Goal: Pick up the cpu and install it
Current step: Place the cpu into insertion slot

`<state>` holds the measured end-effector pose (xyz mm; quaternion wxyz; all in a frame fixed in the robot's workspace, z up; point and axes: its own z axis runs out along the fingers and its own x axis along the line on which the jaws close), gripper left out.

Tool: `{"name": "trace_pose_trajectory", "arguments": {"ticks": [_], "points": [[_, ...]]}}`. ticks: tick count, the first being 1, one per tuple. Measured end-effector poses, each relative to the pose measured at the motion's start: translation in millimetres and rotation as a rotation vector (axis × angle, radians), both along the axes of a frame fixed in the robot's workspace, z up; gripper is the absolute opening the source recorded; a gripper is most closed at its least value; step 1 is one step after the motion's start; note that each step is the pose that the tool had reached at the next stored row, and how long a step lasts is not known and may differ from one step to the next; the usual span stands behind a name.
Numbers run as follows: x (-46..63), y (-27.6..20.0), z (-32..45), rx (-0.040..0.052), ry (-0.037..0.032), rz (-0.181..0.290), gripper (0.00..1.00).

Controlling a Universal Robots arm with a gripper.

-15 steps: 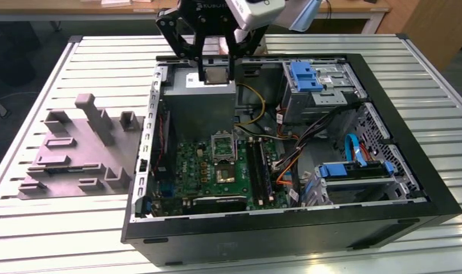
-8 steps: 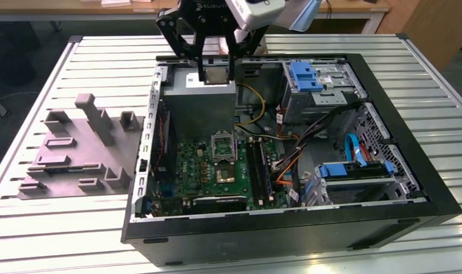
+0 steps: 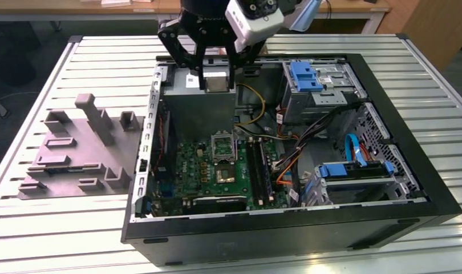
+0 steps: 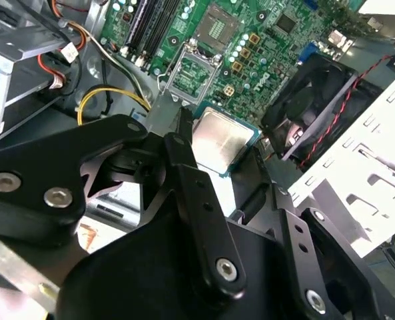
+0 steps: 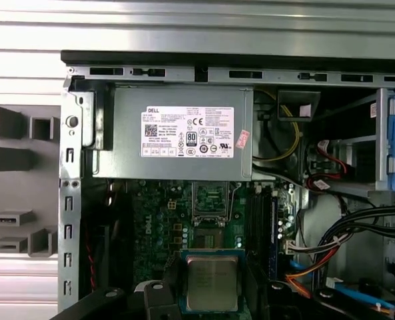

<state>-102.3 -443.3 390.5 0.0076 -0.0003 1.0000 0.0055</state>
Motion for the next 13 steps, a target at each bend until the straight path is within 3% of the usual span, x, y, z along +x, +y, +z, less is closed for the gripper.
{"name": "trace_pose_trajectory", "arguments": {"ticks": [5,13], "points": [[-0.1,-2.9,-7.5,0.0,0.0046,0.001,0.47],[-0.4,-3.1,-13.0,-0.0001,0.011,0.003,0.47]]}}
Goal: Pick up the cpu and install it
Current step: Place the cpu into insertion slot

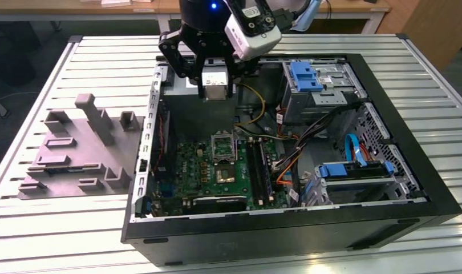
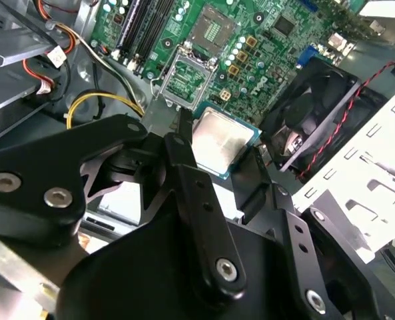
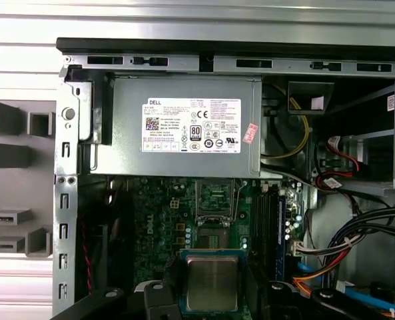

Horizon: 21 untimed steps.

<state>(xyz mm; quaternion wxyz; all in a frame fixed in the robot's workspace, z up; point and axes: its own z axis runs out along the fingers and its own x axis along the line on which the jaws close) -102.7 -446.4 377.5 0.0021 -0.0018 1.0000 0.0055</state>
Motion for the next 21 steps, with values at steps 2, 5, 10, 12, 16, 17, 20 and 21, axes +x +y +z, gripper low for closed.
{"name": "trace_pose_trajectory", "arguments": {"ticks": [2,5,10,12,16,17,20,21], "points": [[0.0,0.0,-1.6,0.0002,-0.0001,0.0,0.47],[0.0,0.0,-3.2,0.0002,-0.0001,0.0,0.47],[0.0,0.0,-3.5,0.0002,-0.0001,0.0,0.47],[-0.1,0.0,-3.5,0.0002,-0.0001,0.0,0.47],[-0.5,-4.2,-7.4,0.0001,0.0006,0.0,0.47],[-0.5,-7.6,-9.3,0.0003,0.0006,0.0,0.47],[-0.4,-17.0,-14.9,0.0007,0.0005,0.0,0.47],[-0.5,-17.4,-16.7,0.0006,0.0005,0.0,0.47]]}}
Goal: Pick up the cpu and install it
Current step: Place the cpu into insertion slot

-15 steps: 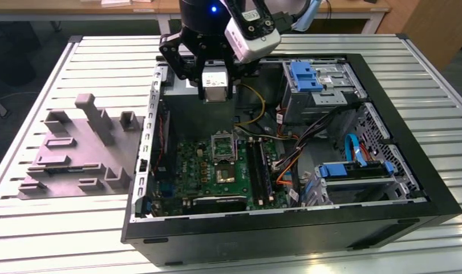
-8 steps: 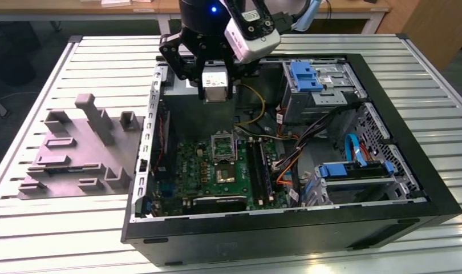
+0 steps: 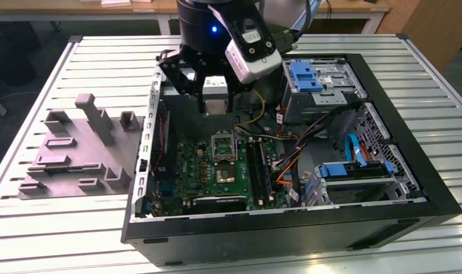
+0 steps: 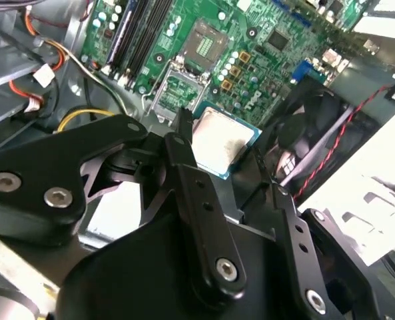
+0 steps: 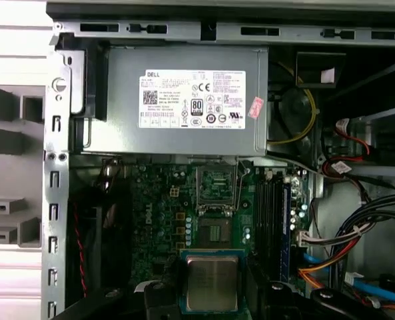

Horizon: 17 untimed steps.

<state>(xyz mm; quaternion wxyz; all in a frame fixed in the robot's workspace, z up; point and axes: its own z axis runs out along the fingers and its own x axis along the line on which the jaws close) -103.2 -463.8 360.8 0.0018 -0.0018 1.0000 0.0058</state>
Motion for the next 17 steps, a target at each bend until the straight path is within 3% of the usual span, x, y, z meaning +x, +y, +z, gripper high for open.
{"name": "trace_pose_trajectory", "arguments": {"ticks": [17], "points": [[3.0,-0.2,-30.7,-0.0003,0.0002,-0.041,0.47]]}}
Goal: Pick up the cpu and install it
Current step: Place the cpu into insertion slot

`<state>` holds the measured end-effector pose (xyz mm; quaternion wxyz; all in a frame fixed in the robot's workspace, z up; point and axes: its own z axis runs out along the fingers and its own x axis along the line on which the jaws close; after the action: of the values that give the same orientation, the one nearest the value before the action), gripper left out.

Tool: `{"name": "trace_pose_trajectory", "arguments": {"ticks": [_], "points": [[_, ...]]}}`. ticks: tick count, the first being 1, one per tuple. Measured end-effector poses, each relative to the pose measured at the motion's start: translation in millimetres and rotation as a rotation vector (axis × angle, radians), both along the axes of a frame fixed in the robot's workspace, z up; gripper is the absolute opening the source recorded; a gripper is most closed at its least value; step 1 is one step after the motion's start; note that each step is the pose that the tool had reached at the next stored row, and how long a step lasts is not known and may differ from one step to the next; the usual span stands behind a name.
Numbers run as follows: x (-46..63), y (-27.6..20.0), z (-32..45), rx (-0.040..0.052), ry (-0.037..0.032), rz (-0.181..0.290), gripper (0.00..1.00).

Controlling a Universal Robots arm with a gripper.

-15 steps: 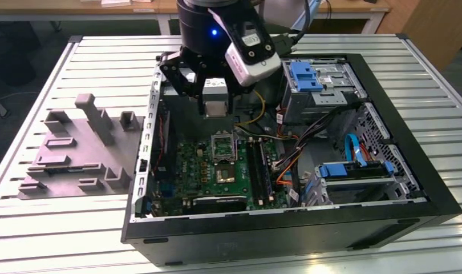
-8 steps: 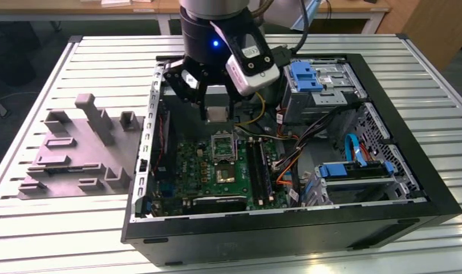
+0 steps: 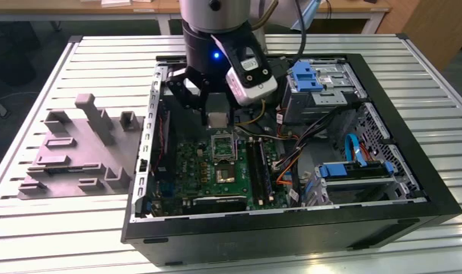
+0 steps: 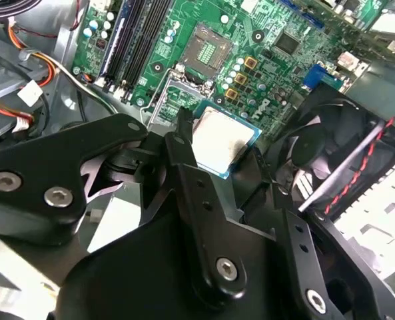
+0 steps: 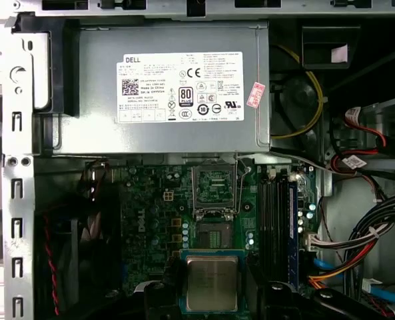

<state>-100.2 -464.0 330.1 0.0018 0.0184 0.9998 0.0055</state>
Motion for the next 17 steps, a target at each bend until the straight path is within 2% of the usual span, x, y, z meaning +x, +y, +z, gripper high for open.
{"name": "trace_pose_trajectory", "arguments": {"ticks": [4,8,14,17], "points": [[0.0,0.0,-7.2,0.0001,-0.0001,-0.031,0.47],[0.0,0.0,-14.3,0.0001,-0.0001,-0.033,0.47],[0.0,0.0,-14.8,0.0,-0.0001,-0.033,0.47],[0.7,0.0,-16.0,0.0002,-0.0002,0.002,0.47]]}}
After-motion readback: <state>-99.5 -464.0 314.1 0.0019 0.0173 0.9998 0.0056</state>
